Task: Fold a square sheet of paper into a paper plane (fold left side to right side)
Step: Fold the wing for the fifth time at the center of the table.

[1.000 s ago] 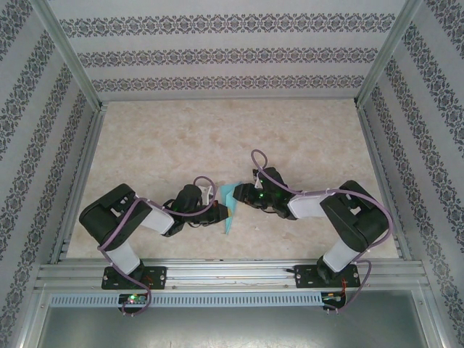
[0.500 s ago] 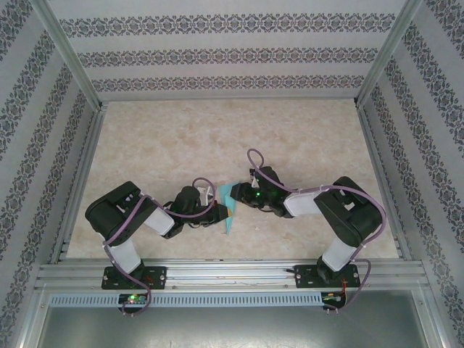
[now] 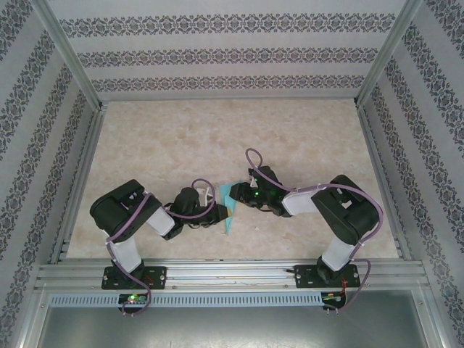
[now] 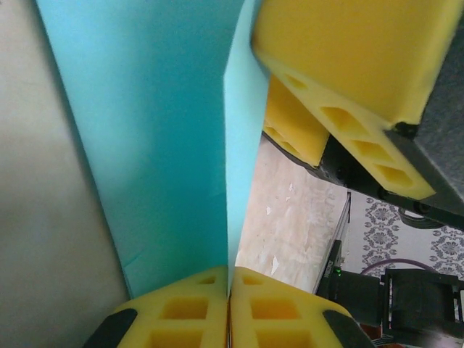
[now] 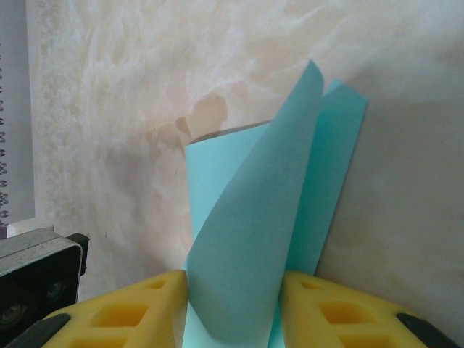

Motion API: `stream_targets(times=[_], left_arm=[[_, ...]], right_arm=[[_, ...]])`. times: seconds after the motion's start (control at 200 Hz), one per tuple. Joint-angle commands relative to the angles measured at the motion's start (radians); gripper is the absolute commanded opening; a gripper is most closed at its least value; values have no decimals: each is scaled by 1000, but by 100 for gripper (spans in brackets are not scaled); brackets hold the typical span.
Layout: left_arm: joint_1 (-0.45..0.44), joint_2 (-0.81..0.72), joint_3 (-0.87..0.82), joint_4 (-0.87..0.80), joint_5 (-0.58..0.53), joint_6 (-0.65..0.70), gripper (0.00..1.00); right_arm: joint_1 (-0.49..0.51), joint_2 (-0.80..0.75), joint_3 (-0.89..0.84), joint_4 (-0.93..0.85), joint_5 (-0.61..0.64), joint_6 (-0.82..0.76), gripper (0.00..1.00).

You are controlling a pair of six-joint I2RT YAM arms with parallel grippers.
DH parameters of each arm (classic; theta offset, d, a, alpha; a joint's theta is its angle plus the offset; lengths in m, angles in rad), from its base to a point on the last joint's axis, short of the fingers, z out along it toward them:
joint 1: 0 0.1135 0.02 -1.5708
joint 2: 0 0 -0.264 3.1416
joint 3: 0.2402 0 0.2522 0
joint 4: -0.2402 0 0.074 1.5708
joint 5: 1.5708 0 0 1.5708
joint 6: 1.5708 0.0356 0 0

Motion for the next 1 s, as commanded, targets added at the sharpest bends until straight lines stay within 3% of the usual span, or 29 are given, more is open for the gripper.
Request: stream_targets(times=[0.0,0.395,0.749,0.994], left_arm=[[15,31,-14,94,11,-33,10],[16,-19,-13,29,-6,-9,23],[55,-199,-13,-192,-45,33,47],[94,-142,45,-251,3,27,49]], right_arm=[[17,41,30,-36,-3,10,37],[19,73,48,-99,8,11,35],[21,79,52,-102,5,9,35],[20,81,54,-110,6,4,35]])
